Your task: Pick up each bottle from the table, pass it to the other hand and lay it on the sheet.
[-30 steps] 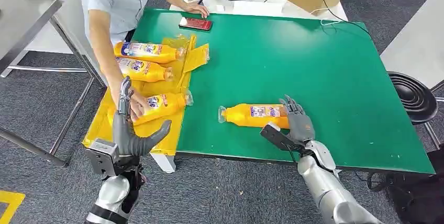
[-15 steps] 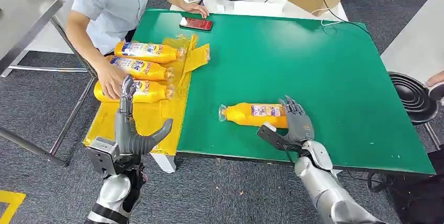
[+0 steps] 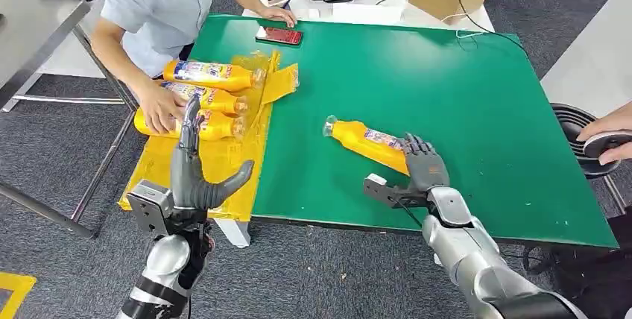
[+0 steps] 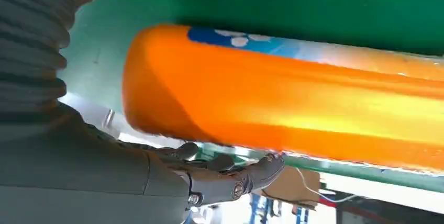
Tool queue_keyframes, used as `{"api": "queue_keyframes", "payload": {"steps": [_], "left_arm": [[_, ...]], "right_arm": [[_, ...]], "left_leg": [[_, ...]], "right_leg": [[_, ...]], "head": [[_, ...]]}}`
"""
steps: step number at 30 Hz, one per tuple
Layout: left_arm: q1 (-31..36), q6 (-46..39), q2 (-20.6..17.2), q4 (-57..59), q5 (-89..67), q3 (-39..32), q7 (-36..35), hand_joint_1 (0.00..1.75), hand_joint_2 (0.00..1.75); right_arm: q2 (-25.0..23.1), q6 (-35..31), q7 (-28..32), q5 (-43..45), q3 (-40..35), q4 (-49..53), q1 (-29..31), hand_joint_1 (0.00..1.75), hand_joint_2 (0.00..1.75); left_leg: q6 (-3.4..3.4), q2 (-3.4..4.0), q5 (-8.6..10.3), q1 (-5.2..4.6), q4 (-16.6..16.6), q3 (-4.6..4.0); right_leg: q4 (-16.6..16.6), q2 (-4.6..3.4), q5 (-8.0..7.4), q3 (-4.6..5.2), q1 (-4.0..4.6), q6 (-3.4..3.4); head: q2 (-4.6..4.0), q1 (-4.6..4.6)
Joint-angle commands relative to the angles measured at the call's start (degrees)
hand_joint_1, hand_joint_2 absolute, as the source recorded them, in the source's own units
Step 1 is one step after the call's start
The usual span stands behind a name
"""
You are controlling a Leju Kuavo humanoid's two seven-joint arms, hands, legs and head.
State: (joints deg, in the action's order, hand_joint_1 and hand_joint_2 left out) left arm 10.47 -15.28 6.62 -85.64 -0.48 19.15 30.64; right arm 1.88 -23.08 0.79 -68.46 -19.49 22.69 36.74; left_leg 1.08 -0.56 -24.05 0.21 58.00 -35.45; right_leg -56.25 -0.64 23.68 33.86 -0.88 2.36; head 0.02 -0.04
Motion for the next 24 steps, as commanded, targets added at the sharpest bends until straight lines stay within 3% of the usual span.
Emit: {"api": "queue_keyframes", "payload": {"steps": [1,13,24], "left_arm": [[3.25,0.02,-0.32,5.01,0.70,0.94,-0.18,0.00,1.75],[3.76,0.42,-0.43,5.90,1.14,1.81,-0.43,0.00,1.75],[4.74,0.50,-0.74,6.89,0.35,2.90,-0.60,0.00,1.75]], "right_arm": [[0.73,2.35,0.33,0.22,-3.09,-6.61,0.13,0.00,1.75],[0.24,1.41,-3.28,-1.49,-3.32,-7.08,-0.06,0.00,1.75],[0.97,2.24,-10.50,2.75,5.17,-8.34,-0.53,0.00,1.75]], "left_leg": [[-0.04,-0.18,0.04,0.03,-0.07,0.16],[-0.04,-0.17,0.04,0.05,-0.09,0.32],[-0.03,-0.28,0.08,0.04,-0.10,0.46]], "right_leg": [[0.10,0.26,0.02,-0.26,0.05,-0.08],[0.13,0.25,0.02,-0.42,0.06,-0.09],[0.16,0.38,0.01,-0.58,0.06,-0.09]], "head": [[0.00,0.00],[0.00,-0.02],[0.00,-0.02]]}}
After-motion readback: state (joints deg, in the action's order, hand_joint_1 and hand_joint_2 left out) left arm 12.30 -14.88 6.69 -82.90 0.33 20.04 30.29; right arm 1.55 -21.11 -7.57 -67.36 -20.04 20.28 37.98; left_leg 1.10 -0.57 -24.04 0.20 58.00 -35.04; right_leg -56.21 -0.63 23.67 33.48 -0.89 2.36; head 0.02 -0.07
